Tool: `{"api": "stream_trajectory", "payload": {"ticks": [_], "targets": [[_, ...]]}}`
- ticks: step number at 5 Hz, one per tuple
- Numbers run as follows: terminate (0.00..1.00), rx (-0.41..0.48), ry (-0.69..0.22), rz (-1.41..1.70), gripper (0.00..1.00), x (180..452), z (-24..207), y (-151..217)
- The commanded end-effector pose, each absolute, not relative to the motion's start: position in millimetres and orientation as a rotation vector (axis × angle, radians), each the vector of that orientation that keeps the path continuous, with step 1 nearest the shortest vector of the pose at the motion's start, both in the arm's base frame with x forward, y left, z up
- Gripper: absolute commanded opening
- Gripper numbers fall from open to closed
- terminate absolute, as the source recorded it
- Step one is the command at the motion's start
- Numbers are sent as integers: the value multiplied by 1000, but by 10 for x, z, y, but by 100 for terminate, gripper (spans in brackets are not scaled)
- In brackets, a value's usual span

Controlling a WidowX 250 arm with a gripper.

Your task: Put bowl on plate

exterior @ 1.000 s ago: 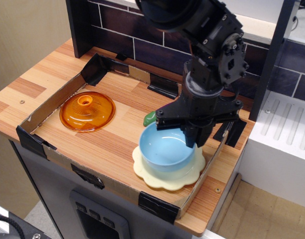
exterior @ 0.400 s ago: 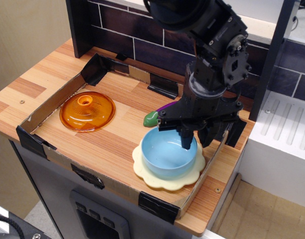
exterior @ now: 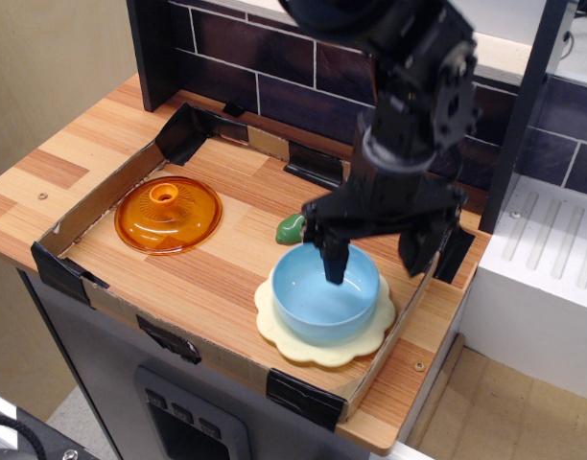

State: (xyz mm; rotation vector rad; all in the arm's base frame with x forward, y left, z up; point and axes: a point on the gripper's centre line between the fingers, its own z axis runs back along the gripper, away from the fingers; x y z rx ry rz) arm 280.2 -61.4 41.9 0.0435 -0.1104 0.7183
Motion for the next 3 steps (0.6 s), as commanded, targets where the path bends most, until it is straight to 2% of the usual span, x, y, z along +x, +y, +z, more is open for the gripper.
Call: {"api": "stream_trajectory", "payload": {"ticks": [1,2,3], "targets": [[0,-36,-225,717,100,2983,1046,-442],[0,-36,-225,717,100,2983,1046,-442],[100,-36,-225,717,100,2983,1046,-442]]}}
